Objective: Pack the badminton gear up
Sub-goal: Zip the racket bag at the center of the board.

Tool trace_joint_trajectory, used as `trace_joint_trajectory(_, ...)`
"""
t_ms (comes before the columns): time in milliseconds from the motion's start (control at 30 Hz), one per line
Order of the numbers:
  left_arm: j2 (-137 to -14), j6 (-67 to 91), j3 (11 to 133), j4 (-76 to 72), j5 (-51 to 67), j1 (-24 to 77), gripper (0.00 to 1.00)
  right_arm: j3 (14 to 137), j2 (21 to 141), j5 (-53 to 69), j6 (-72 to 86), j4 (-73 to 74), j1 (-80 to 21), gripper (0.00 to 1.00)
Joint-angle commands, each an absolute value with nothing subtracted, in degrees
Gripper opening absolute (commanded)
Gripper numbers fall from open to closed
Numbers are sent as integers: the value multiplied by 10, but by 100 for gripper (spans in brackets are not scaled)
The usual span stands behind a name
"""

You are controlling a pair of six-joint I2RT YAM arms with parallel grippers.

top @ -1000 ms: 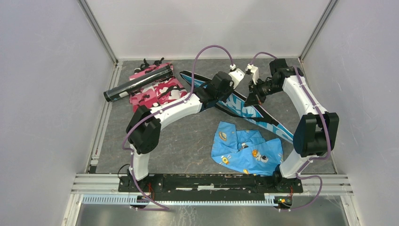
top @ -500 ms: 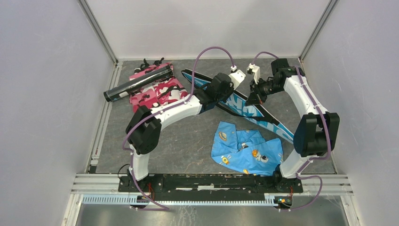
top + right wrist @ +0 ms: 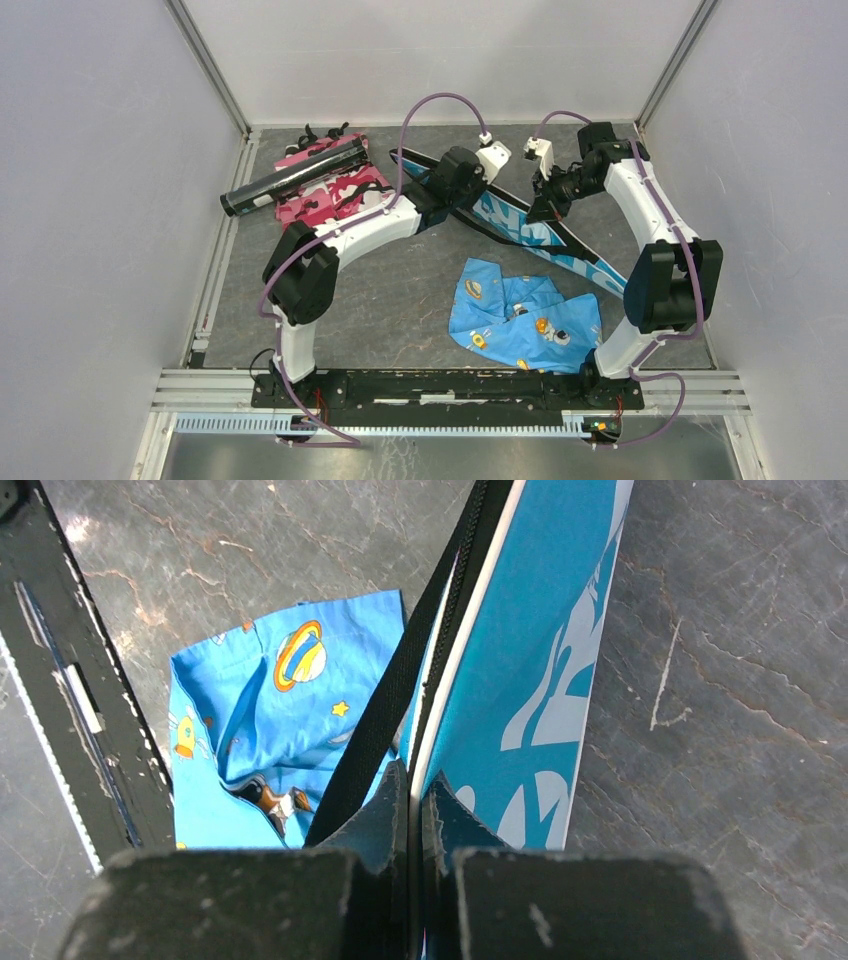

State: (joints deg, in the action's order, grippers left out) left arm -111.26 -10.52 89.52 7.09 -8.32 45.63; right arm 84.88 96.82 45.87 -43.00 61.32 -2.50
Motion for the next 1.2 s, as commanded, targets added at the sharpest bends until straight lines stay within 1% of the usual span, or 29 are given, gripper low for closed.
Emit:
trace_joint_trajectory(0,-1076,-108,888,68,-153,394,2,874,942,433,-479,673,-13,0)
trace_joint_trajectory(200,-1076,-111,888,70,-149,382,2,879,939,431,-507,697,-13,0)
trace_joint_trajectory(433,-1071,-111,875,72,-139,351,2,879,920,402,-537,705,-12,0)
trace_joint_trajectory(733,-1065,-109,839,73,-116,274,2,878,905,350,-604,717,-8,0)
trace_joint_trajectory(967,-1066,-103,812,89,-76,209,2,865,902,333,-639,718,-4,0)
trace_joint_trajectory(1167,-1075,-100,814,110,-40,164,2,859,905,326,-661,719,-3,0)
